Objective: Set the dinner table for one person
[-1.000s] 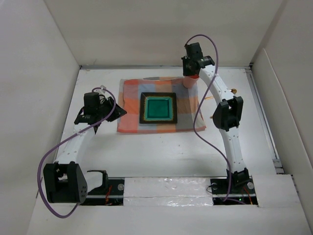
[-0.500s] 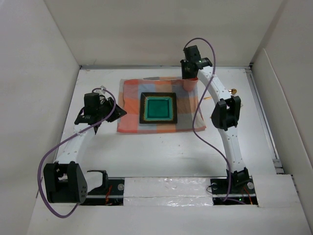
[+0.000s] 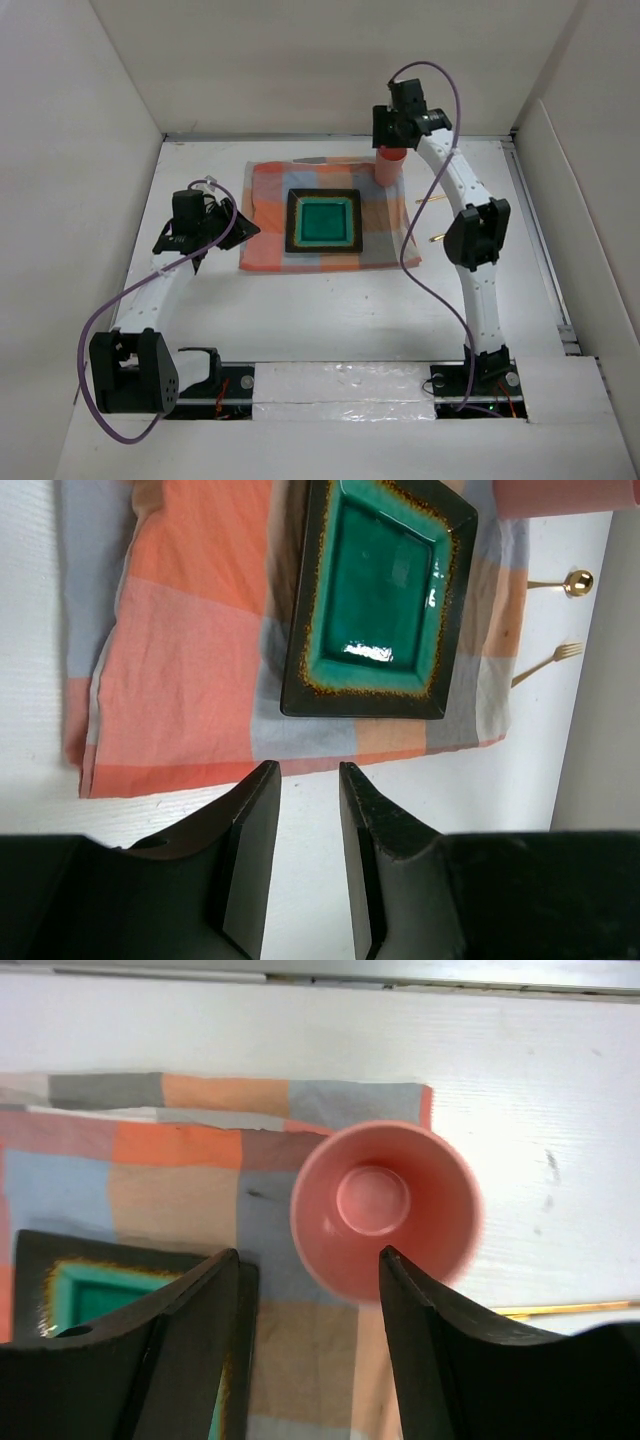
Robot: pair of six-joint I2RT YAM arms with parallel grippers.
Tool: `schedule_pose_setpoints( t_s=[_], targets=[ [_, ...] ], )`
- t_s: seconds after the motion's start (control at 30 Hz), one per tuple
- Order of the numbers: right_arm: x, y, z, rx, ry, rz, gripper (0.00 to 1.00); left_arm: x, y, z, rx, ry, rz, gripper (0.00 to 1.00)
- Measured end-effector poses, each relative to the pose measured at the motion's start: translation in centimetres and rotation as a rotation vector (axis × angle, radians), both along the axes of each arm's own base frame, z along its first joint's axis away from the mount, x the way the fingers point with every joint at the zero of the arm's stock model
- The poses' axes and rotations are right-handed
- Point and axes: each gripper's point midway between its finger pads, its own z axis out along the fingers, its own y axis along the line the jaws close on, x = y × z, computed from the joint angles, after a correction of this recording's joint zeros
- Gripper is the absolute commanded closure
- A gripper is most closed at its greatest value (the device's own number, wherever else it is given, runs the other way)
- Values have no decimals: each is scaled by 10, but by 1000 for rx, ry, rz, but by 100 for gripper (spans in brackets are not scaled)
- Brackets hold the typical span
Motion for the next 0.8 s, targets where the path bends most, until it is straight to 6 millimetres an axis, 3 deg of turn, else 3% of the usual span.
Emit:
schedule_pose_setpoints(
  t_s=[0.07, 0.13, 0.17, 0.2, 0.27, 0.37, 0.43, 0.53, 0.57, 0.6, 0.7, 0.8],
  targets=[
    [-6, -11, 27, 38, -35, -22, 36, 0, -1, -2, -2, 7, -2, 72],
    [-14, -31, 56, 70, -82, -57, 45, 1, -1, -4, -6, 12, -6, 72],
    [-20, -42, 69, 89, -106, -82, 54, 2, -2, -4, -7, 13, -8, 72],
    [-27, -56, 82, 105, -127, -114, 79, 1, -3, -5, -8, 14, -13, 72],
    [-45, -87, 102, 136, -183, -195, 100, 1, -5, -5, -8, 12, -18, 72],
    [-76, -138, 107, 179, -209, -347, 100, 1, -7, -4, -8, 8, -23, 73],
    [-95, -172, 88, 201, -186, -450, 100, -1, -8, -5, -8, 6, -28, 74],
    [-123, -221, 24, 211, -65, -609, 100, -6, -9, -7, -9, 3, -32, 74],
    [-123, -221, 24, 211, -65, -609, 87, -9, -10, -8, -11, 3, -37, 74],
    [-149, -247, -37, 206, 78, -717, 81, -14, -11, -10, -14, 7, -42, 74],
    [-179, -253, -91, 217, 217, -786, 67, -21, -13, -15, -23, 10, -56, 74],
    [-191, -248, -117, 236, 289, -806, 64, -29, -15, -20, -32, 21, -68, 74]
  ],
)
